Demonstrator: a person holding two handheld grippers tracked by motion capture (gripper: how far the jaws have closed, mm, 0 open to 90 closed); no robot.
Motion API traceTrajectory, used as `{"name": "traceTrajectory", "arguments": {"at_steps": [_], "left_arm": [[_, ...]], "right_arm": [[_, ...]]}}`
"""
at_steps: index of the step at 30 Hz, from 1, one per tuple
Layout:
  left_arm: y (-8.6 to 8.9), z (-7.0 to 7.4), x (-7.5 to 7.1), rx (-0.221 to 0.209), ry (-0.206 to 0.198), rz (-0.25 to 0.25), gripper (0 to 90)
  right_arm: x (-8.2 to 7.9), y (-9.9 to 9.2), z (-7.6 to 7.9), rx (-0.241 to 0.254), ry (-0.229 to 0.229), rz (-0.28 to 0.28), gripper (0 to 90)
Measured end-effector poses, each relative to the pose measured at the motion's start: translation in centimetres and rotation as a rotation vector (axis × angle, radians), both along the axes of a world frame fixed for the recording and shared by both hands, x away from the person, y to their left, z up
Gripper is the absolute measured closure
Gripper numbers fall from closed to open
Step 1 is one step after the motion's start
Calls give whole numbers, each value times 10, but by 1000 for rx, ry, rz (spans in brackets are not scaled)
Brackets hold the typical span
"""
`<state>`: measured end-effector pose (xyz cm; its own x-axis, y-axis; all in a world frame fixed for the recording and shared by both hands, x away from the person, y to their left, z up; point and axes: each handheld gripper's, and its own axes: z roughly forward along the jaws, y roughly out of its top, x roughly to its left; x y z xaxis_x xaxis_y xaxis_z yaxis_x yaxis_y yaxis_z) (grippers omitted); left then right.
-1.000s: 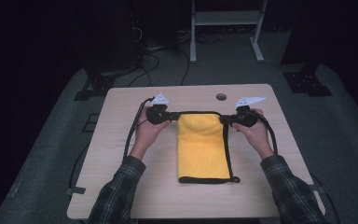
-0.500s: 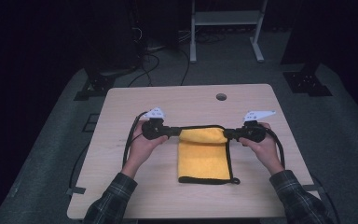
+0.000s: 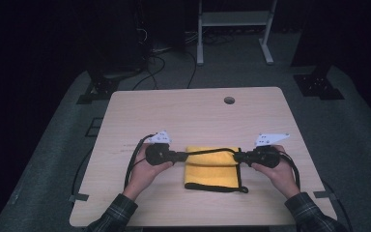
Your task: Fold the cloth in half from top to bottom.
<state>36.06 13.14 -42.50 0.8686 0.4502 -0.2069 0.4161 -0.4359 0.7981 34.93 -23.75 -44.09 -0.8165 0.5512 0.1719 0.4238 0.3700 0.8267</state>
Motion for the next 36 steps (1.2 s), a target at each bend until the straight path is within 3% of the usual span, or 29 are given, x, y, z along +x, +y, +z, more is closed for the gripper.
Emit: {"name": "traceTrajectory", "arguments": {"at_steps": [10, 15, 21, 23, 27, 31, 36], "left_arm": [[-1, -21, -11, 55, 57, -26, 847], [-1, -29, -17, 97, 80, -45, 847], [-3, -36, -30, 129, 111, -70, 847], [-2, -36, -32, 131, 107, -73, 845], [3, -28, -31, 73, 92, -56, 759], [12, -11, -28, -7, 62, -36, 742], [7, -3, -11, -19, 21, 2, 769]], "right_arm": [[-18, 2, -17, -27, 42, 31, 811], [-25, 8, -26, -66, 57, 56, 801], [-32, 13, -30, -156, 8, 77, 784], [-33, 13, -30, -163, 1, 80, 771], [-33, 11, -24, -115, 2, 80, 685], [-34, 3, -9, -13, -20, 72, 666], [-25, 0, -1, 6, -39, 35, 717]]}}
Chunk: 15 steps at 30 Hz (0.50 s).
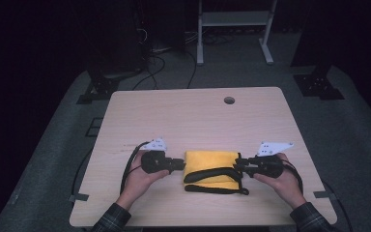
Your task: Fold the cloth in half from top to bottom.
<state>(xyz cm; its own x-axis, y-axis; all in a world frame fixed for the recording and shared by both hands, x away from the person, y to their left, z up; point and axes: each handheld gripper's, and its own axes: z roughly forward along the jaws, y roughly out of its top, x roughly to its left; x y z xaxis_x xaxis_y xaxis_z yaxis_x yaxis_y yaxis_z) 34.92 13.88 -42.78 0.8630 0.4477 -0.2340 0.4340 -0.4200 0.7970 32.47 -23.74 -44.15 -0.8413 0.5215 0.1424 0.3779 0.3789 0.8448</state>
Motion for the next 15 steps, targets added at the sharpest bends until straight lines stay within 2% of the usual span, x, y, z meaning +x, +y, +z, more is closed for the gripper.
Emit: {"name": "traceTrajectory", "arguments": {"at_steps": [3, 7, 10, 15], "left_arm": [[-8, -4, 8, 6, -3, 6, 785], [-22, -16, 17, 34, 10, -6, 793], [-28, -22, 13, 55, 23, -32, 789], [-29, -23, -2, 61, 31, -76, 782]], "right_arm": [[11, 5, -4, -29, 14, -14, 781], [20, 12, -16, -71, 50, -12, 812], [20, 14, -21, -83, 71, 8, 821], [7, 12, -21, -63, 94, 51, 826]]}}
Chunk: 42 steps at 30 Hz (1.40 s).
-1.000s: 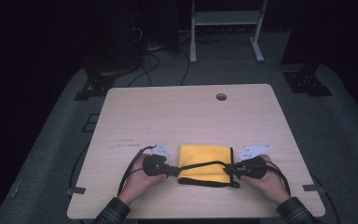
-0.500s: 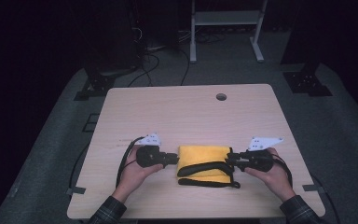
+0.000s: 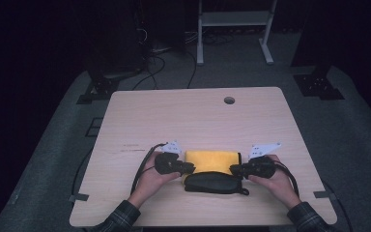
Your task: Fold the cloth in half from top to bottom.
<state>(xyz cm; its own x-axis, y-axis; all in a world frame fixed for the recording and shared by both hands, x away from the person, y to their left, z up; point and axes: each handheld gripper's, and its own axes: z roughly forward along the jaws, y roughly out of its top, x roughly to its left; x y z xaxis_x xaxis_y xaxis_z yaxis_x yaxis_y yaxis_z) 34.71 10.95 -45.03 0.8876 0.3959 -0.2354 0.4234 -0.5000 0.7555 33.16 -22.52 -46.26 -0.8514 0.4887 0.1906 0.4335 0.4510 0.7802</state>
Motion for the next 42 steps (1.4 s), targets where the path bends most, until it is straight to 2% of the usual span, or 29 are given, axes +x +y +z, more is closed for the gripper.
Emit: {"name": "traceTrajectory", "arguments": {"at_steps": [6, 13, 16, 19, 22, 24, 26, 28, 29, 31, 35, 38, 42], "left_arm": [[4, -4, -19, 16, 26, -35, 769], [4, -15, -33, 82, 21, -56, 751], [4, -18, -37, 78, 22, -48, 753], [5, -17, -39, 74, 27, -49, 746], [5, -12, -39, 65, 27, -51, 677], [7, -7, -40, 59, 7, -30, 601], [10, -3, -39, 41, -20, 6, 518], [15, 0, -37, 29, -41, 43, 442], [19, 1, -35, 33, -53, 61, 413], [24, 1, -33, 39, -63, 89, 367], [39, 1, -32, 58, -88, 138, 318], [51, 1, -32, 76, -101, 174, 295], [67, -1, -33, 107, -116, 229, 260]], "right_arm": [[-19, -1, -1, -25, 6, 41, 830], [-33, 1, -8, -76, 14, 70, 844], [-37, 2, -8, -107, -3, 73, 849], [-42, 3, -8, -113, -19, 79, 847], [-40, 1, -8, -94, -36, 61, 739], [-37, -4, -5, -52, -48, 24, 641], [-35, -8, -3, -15, -56, -16, 589], [-33, -13, 0, 2, -72, -53, 512], [-32, -15, 0, 4, -77, -60, 501], [-31, -20, 0, -1, -91, -86, 455], [-27, -29, 0, -15, -88, -148, 386], [-25, -34, -1, -25, -81, -174, 341], [-24, -40, -2, -54, -99, -215, 281]]}}
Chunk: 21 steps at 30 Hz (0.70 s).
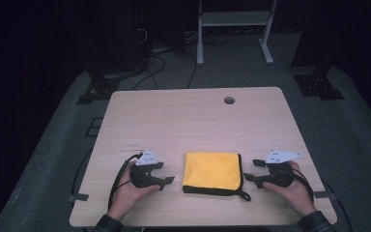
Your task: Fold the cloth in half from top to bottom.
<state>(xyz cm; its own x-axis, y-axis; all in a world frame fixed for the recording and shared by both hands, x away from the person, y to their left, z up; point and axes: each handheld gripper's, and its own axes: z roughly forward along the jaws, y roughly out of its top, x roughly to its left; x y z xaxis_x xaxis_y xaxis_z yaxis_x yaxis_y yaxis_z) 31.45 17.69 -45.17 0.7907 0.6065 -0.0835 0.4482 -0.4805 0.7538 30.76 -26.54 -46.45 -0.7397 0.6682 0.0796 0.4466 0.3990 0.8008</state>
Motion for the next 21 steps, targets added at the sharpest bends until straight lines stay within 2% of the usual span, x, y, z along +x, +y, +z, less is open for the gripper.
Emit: {"name": "traceTrajectory", "arguments": {"at_steps": [3, 7, 11, 15, 17, 21], "left_arm": [[15, -1, -1, 21, -3, 37, 244], [30, -6, -3, 32, 12, 72, 220], [47, -15, -4, 80, 18, 114, 197], [58, -22, -5, 102, 29, 140, 170], [62, -23, -6, 99, 17, 142, 155], [69, -27, -8, 126, -24, 146, 119]], "right_arm": [[-1, -6, -1, -17, -11, -31, 252], [-2, -18, -4, -40, 2, -62, 223], [-3, -29, -9, -76, 7, -93, 198], [-4, -38, -14, -101, 26, -119, 168], [-4, -41, -16, -120, 31, -130, 168], [-4, -47, -20, -139, 39, -160, 148]]}}
